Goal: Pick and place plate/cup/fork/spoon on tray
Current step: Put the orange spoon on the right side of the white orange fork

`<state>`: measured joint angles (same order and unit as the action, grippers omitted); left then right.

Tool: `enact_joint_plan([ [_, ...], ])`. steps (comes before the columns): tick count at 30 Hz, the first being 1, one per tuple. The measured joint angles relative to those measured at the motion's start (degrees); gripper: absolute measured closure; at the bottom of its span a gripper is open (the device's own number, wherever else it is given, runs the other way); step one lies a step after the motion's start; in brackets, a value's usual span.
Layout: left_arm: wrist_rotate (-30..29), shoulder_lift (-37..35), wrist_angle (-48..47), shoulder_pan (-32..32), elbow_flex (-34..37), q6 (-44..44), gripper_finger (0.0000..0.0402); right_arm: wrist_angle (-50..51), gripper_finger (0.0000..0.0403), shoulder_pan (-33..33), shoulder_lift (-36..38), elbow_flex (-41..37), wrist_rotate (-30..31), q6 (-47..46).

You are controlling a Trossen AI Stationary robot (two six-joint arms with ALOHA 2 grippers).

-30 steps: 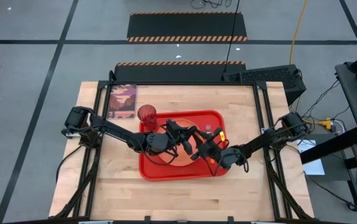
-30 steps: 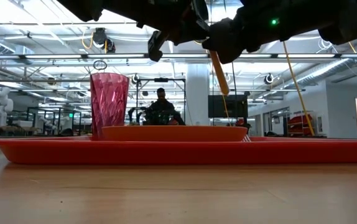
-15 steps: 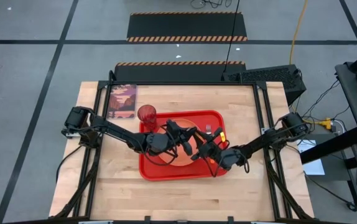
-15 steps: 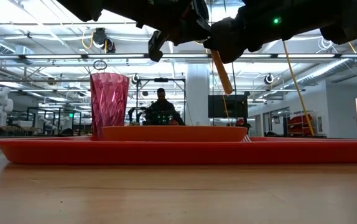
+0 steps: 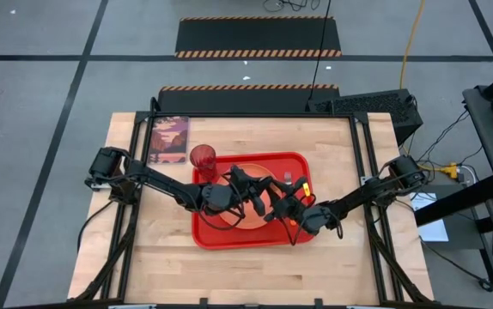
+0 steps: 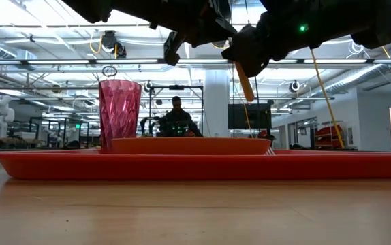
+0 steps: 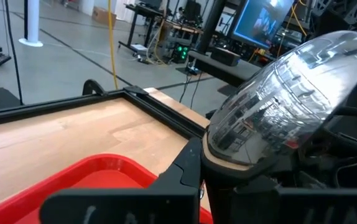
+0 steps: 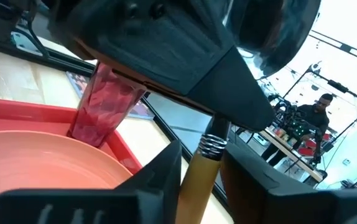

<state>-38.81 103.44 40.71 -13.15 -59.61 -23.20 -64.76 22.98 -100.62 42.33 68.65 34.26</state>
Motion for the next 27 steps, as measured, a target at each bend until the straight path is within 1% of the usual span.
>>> enact_joint_plan([
  [5, -0.4, 0.0, -0.1, 0.0, 0.0, -0.7, 0.0388, -0.4, 0.0348, 0.0, 0.0, 0.0, 0.4, -0.8],
  [8, -0.7, 0.0, -0.3, -0.1, 0.0, -1.5, 0.0377, -0.9, 0.0365, 0.1, 0.0, 0.0, 0.7, -1.2],
  [10, -0.7, 0.0, -0.3, -0.2, 0.0, -2.0, 0.0372, -1.2, 0.0366, 0.4, 0.0, 0.0, 0.9, -1.0],
  [15, 0.2, 0.0, -0.4, -0.7, 0.0, -2.4, 0.0349, -1.5, 0.0352, 1.2, 0.0, -0.1, 0.7, -0.4],
  [22, 3.1, -0.3, -0.5, -1.2, 0.0, -1.5, 0.0287, -1.8, 0.0364, 3.1, 0.3, -0.1, 0.5, -2.2],
  [27, 3.2, -0.6, -0.8, -1.7, 0.0, -1.3, 0.0249, -1.7, 0.0361, 4.6, 1.4, -0.1, 3.0, -2.5],
])
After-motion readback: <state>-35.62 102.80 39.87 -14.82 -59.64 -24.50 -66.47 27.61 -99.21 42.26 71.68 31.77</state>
